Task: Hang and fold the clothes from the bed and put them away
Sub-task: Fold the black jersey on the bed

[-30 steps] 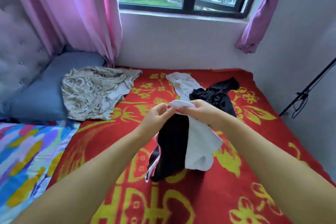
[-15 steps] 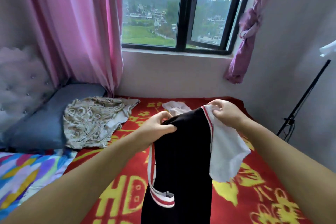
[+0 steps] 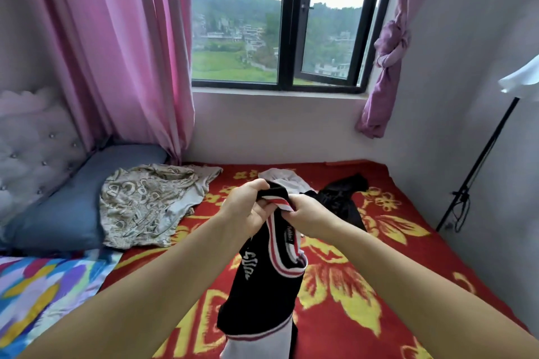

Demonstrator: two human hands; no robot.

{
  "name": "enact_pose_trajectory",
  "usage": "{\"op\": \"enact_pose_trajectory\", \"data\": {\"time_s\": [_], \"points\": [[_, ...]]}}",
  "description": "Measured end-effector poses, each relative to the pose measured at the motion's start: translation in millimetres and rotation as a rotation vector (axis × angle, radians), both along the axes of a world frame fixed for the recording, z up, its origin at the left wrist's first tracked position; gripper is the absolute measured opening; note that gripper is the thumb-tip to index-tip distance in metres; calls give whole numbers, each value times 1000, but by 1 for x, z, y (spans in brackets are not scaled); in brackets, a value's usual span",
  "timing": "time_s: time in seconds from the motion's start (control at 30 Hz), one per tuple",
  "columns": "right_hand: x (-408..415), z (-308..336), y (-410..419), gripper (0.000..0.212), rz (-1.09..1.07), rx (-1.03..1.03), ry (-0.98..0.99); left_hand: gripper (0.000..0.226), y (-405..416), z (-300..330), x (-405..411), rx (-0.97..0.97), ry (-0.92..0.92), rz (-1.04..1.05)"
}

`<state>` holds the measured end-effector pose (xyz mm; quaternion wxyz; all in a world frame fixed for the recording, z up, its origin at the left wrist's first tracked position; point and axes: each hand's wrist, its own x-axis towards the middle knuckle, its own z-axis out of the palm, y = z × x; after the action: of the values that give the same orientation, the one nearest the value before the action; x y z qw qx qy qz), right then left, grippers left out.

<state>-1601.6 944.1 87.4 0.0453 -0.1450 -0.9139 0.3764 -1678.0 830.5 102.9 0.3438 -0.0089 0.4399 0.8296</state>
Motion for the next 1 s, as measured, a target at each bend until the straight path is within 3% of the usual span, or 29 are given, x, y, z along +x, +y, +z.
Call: {"op": "enact_pose_trajectory", "data": {"time_s": [0.13, 0.2, 0.37, 0.5, 0.57, 0.63, 0.8, 0.9, 1.0], "points": [[-3, -10, 18, 18, -80, 103, -6, 24, -4, -8, -6, -156, 322, 152], [-2, -10, 25, 19, -109, 156, 31, 43, -9, -11, -13, -301, 481, 202], [4, 15, 30, 25, -106, 178, 264, 70, -17, -18, -16, -764, 1136, 67], [6, 47, 18, 31, 61, 352, 322, 28, -5, -14, -11, -885, 1437, 13], [4, 60, 18, 28, 76, 434, 322, 9, 2, -4, -13, -850, 1473, 38], [4, 71, 27, 24, 8, 508, 273, 10, 4, 8, -22, -851, 1479, 82], [12, 80, 70, 27, -228, 670, -138, 14, -8, 23, -55, -1115, 1545, 82], [28, 73, 95, 28, -371, 677, -299, 24, -26, 27, -80, -1184, 1395, 16], [39, 69, 117, 29, -397, 581, -264, 29, -40, 24, -99, -1147, 1195, 32]]}}
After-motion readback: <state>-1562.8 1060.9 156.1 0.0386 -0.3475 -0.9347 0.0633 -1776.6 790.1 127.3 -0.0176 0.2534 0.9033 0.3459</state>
